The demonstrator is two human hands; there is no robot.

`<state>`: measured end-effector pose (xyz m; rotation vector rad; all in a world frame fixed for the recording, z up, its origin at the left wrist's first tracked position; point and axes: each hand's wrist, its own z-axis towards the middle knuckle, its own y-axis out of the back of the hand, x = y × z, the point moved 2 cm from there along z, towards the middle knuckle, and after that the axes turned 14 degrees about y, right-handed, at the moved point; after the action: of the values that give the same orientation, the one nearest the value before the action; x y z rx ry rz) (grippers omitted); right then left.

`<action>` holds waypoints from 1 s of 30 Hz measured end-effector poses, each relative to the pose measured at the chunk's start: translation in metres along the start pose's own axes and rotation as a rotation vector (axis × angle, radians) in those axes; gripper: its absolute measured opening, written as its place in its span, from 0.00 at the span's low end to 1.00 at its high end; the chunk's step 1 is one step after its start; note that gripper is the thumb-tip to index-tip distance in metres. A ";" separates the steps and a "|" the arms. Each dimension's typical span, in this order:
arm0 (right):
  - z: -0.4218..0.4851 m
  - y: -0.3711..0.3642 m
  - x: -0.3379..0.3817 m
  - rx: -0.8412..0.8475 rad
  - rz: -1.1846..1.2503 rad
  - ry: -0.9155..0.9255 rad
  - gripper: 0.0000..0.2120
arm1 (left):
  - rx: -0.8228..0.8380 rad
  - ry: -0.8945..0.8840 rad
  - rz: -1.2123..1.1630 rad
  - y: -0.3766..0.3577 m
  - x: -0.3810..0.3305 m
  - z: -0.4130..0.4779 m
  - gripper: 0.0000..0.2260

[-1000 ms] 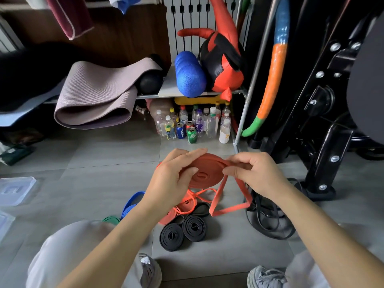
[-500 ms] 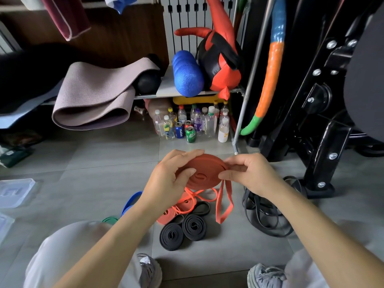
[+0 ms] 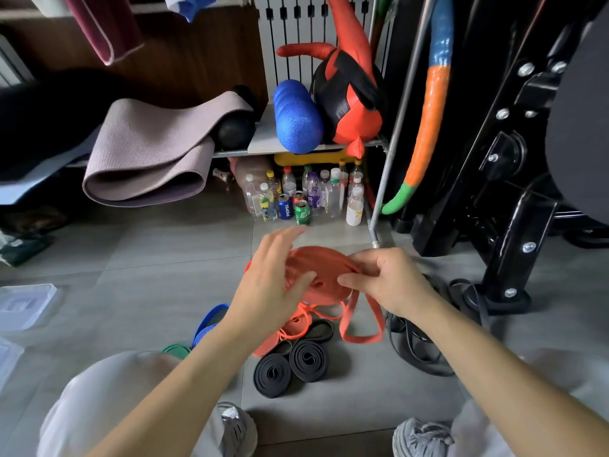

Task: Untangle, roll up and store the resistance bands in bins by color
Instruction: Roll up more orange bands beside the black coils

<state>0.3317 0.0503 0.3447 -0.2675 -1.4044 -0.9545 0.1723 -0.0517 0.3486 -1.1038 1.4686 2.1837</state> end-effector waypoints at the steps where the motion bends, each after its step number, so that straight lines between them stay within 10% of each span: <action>1: -0.001 -0.002 0.000 0.024 -0.049 -0.010 0.11 | 0.007 -0.135 0.091 -0.001 -0.001 -0.002 0.24; 6: 0.000 -0.005 -0.003 0.081 -0.168 0.000 0.09 | 0.029 -0.346 0.293 -0.012 0.004 -0.005 0.24; 30: -0.004 0.022 0.010 -0.003 0.323 -0.082 0.06 | 0.079 0.196 -0.578 0.005 -0.001 0.003 0.20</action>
<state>0.3483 0.0573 0.3609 -0.5235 -1.3828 -0.6849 0.1688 -0.0509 0.3527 -1.5187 1.1045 1.6423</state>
